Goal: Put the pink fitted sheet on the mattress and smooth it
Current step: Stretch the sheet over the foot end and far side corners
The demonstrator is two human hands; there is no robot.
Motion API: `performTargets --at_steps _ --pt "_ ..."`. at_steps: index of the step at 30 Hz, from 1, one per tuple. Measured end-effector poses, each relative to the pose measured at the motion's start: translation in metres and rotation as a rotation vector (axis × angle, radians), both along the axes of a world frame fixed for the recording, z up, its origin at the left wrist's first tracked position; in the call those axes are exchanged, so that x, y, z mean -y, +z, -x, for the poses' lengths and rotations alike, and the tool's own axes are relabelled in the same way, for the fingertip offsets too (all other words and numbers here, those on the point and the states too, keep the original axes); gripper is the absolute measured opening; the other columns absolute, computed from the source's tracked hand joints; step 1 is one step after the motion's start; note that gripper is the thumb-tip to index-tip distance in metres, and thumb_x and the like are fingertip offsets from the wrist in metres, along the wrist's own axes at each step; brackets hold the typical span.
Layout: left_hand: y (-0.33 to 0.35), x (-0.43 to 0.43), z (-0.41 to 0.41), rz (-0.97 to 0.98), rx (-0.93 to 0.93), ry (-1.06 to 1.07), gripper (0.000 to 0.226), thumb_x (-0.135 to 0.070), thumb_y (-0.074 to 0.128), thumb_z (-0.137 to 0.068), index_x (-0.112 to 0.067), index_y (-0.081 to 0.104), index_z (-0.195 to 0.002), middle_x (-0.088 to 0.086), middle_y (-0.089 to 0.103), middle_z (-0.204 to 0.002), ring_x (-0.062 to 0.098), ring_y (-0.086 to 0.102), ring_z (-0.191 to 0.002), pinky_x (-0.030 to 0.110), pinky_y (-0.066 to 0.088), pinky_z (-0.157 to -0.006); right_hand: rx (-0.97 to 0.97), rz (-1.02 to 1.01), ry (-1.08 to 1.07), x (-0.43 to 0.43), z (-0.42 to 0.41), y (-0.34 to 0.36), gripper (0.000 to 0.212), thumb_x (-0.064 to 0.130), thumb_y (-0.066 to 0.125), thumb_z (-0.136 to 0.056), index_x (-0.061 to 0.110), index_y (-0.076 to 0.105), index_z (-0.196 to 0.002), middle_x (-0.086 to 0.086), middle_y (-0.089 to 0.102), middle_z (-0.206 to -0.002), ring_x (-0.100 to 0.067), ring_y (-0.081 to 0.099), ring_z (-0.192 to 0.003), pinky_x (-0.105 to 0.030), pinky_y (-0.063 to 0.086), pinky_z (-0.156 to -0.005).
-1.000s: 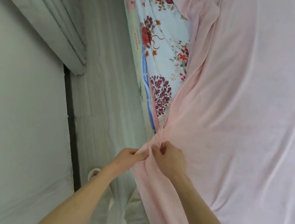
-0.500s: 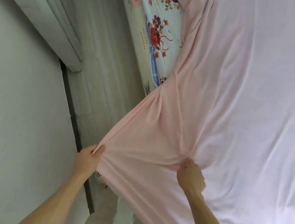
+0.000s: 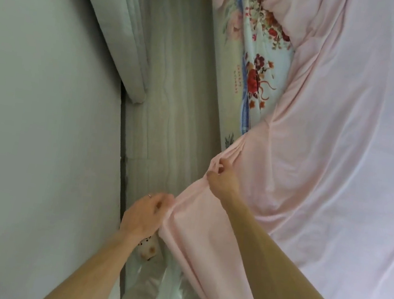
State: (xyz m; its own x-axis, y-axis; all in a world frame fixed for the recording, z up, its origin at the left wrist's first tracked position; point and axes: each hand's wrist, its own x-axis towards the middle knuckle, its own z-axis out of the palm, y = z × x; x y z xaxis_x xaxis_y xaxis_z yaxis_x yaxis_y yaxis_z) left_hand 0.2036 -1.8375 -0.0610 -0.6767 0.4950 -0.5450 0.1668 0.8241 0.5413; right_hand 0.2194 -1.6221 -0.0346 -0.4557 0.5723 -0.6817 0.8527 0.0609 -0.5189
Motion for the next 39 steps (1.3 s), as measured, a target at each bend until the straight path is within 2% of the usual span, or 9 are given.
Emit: performTargets --at_steps 4,7,10,15,25,28,31,35,39 --pt "0.027 -0.084 0.052 -0.154 0.336 0.226 0.063 -0.072 0.03 -0.093 -0.026 0.053 -0.13 -0.013 0.052 -0.116 0.013 0.052 -0.113 0.034 0.04 -0.097 -0.152 0.05 0.192 -0.007 -0.022 0.007 0.009 0.016 0.056 -0.087 0.007 0.057 -0.086 -0.014 0.062 -0.081 -0.017 0.052 -0.066 -0.036 0.049 -0.069" --pt "0.036 -0.156 0.078 -0.252 0.514 0.182 0.053 -0.066 0.047 -0.09 -0.022 0.066 -0.111 -0.009 0.063 -0.107 0.018 0.06 -0.106 0.035 0.046 -0.096 -0.117 0.077 0.389 -0.015 -0.031 0.016 0.022 0.011 0.057 -0.091 0.014 0.057 -0.069 -0.004 0.058 -0.071 -0.009 0.048 -0.065 -0.027 0.039 -0.067" --pt "0.029 -0.204 0.09 -0.283 0.444 0.173 0.031 -0.052 0.06 -0.088 -0.023 0.065 -0.081 -0.01 0.064 -0.077 0.014 0.061 -0.076 0.028 0.048 -0.07 -0.003 0.103 0.588 -0.027 -0.033 0.021 0.024 0.02 0.058 -0.092 0.018 0.053 -0.068 0.004 0.054 -0.08 -0.019 0.051 -0.077 -0.029 0.037 -0.072" --pt "0.013 -0.202 0.11 -0.244 0.055 0.259 0.042 -0.048 0.052 -0.096 -0.013 0.055 -0.073 0.004 0.051 -0.06 0.014 0.042 -0.054 0.03 0.032 -0.055 -0.107 0.172 0.172 -0.091 -0.01 0.025 0.019 0.044 0.065 -0.088 0.035 0.067 -0.104 0.018 0.069 -0.101 -0.006 0.067 -0.087 -0.03 0.054 -0.089" --pt "0.035 -0.176 0.164 0.006 0.085 -0.049 0.029 -0.051 0.05 -0.096 -0.03 0.07 -0.097 -0.013 0.069 -0.089 0.006 0.062 -0.081 0.022 0.049 -0.072 -0.021 -0.149 0.065 -0.16 0.159 0.02 0.072 0.055 0.059 -0.089 0.007 0.04 -0.138 -0.005 0.059 -0.123 -0.029 0.06 -0.108 -0.037 0.049 -0.082" --pt "0.035 -0.171 0.184 0.106 0.171 -0.148 0.033 -0.049 0.051 -0.096 -0.022 0.068 -0.089 -0.007 0.067 -0.082 0.011 0.061 -0.075 0.026 0.046 -0.067 -0.08 -0.087 -0.078 -0.167 0.176 0.018 0.039 0.018 0.057 -0.093 0.014 0.05 -0.131 -0.004 0.064 -0.115 -0.026 0.062 -0.102 -0.033 0.05 -0.081" --pt "0.036 -0.18 0.231 0.02 0.484 0.093 0.02 -0.033 0.062 -0.091 -0.015 0.072 -0.09 0.005 0.069 -0.089 0.027 0.064 -0.087 0.027 0.042 -0.067 -0.118 0.072 0.064 -0.154 0.189 0.013 0.037 0.014 0.058 -0.092 0.021 0.063 -0.128 0.001 0.068 -0.106 -0.02 0.064 -0.098 -0.028 0.048 -0.087" --pt "0.04 -0.241 0.299 -0.22 0.638 0.367 0.032 -0.038 0.057 -0.096 -0.011 0.07 -0.11 0.003 0.069 -0.099 0.02 0.063 -0.089 0.026 0.046 -0.074 -0.18 0.288 0.171 -0.131 0.196 0.015 0.02 0.008 0.065 -0.09 0.016 0.076 -0.105 0.021 0.067 -0.073 0.008 0.057 -0.062 -0.009 0.041 -0.063" --pt "0.032 -0.292 0.331 -0.201 0.444 0.127 0.032 -0.036 0.065 -0.09 -0.018 0.054 -0.065 -0.007 0.049 -0.059 0.012 0.043 -0.057 0.02 0.033 -0.054 -0.072 0.494 0.048 -0.147 0.204 0.021 0.017 0.014 0.065 -0.093 0.023 0.078 -0.102 0.017 0.068 -0.072 0.004 0.057 -0.062 -0.012 0.043 -0.06"
